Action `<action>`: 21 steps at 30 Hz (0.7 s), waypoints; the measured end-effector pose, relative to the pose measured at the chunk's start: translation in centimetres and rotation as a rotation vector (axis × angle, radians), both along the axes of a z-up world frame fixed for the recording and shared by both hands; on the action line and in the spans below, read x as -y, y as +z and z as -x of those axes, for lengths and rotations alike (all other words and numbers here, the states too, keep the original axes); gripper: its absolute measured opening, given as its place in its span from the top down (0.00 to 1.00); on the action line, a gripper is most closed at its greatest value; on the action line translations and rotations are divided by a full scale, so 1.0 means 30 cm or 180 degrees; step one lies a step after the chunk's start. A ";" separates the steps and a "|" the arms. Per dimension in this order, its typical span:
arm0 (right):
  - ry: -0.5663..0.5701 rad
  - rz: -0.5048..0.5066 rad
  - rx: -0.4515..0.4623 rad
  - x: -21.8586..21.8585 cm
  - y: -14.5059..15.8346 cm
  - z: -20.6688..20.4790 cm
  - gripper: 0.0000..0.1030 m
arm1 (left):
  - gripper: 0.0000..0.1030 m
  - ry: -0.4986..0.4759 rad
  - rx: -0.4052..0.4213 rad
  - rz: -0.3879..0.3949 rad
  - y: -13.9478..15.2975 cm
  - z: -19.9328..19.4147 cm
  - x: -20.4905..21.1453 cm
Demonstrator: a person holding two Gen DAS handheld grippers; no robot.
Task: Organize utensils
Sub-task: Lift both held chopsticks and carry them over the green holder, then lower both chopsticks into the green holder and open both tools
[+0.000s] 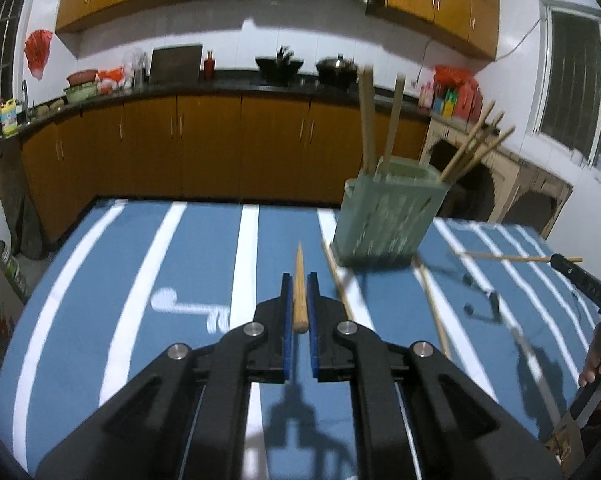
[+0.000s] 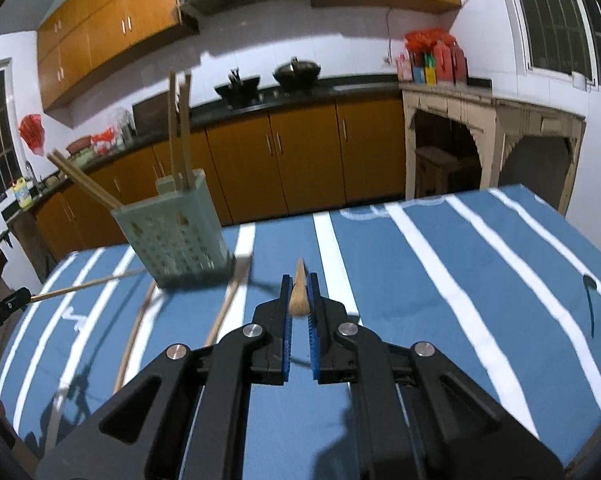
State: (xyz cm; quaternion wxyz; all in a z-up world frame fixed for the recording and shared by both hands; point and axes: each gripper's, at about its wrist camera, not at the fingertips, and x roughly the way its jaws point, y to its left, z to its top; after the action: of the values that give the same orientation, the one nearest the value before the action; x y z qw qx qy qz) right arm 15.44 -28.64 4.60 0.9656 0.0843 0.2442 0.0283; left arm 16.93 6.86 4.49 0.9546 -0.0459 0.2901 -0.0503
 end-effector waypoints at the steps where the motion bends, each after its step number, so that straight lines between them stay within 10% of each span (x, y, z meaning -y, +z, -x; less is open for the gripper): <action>1: 0.0006 -0.0008 0.0031 0.000 0.009 0.002 0.92 | 0.92 0.0004 0.0066 0.0019 0.025 0.001 -0.001; 21: 0.0157 -0.0075 0.0329 -0.021 0.142 -0.011 0.92 | 0.93 0.0065 0.0447 0.0145 0.204 -0.010 -0.004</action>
State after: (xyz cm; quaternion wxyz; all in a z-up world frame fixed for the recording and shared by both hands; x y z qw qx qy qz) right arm 15.79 -28.02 8.86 0.9749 0.0881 0.1957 0.0592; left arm 17.22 6.99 10.61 0.9717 -0.0669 0.2207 -0.0503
